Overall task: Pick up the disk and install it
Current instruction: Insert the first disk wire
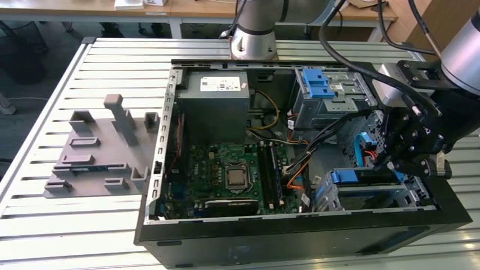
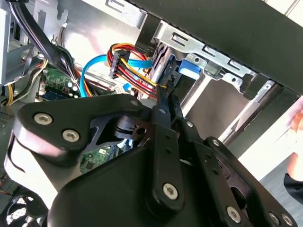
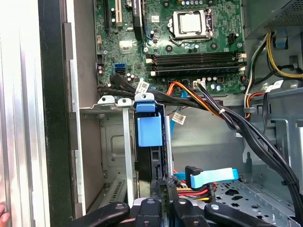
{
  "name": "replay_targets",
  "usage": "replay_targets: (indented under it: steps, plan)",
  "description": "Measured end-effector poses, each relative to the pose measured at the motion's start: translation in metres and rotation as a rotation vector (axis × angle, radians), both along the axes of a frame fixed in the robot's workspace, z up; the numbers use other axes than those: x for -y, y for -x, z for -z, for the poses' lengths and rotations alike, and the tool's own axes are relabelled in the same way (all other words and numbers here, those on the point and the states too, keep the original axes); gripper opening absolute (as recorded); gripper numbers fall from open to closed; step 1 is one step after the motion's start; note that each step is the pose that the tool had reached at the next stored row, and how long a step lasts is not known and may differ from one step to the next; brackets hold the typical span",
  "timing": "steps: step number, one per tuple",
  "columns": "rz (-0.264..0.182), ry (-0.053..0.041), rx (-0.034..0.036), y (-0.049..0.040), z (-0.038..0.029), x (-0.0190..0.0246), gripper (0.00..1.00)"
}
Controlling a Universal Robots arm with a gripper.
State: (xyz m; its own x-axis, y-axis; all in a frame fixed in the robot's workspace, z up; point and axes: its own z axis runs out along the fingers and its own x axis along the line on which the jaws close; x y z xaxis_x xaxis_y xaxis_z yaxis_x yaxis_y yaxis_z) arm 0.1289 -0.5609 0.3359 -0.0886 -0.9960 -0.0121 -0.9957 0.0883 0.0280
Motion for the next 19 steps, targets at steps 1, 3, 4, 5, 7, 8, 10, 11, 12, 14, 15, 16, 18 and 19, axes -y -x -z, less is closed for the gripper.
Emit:
replay_targets:
  steps: [1,3,4,5,7,8,10,11,12,14,15,16,18,19]
  plan:
    - [-0.004,0.0,0.0,0.0,0.0,0.0,0.16]
    - [-0.004,-0.0001,0.0008,0.0001,0.0001,0.0,0.16]
    - [-0.004,-0.0001,0.0014,0.0001,0.0001,0.0,0.16]
    - [-0.004,-0.0001,0.0016,0.0001,0.0001,0.0,0.16]
    - [-0.008,-0.0001,0.0017,-0.0009,0.0001,0.0,0.16]
    - [-0.015,-0.0002,0.0017,-0.0014,0.0001,-0.0001,0.16]
    - [-0.025,-0.0002,0.0016,-0.002,0.0001,0.0,0.16]
    - [-0.027,-0.0001,0.0017,-0.002,0.0001,0.0001,0.16]
    - [-0.028,0.0,0.0016,-0.002,0.0002,0.0001,0.16]
    - [-0.029,0.0001,0.0016,-0.0021,0.0008,0.0001,0.16]
    - [-0.029,0.0002,0.0016,-0.0021,0.0011,0.0001,0.16]
    - [-0.029,0.0003,0.0016,-0.0021,0.0014,0.0001,0.16]
    - [-0.029,0.0002,0.0016,-0.0021,0.0015,0.0001,0.16]
    - [-0.029,0.0001,0.0016,-0.0021,0.0016,0.0002,0.16]
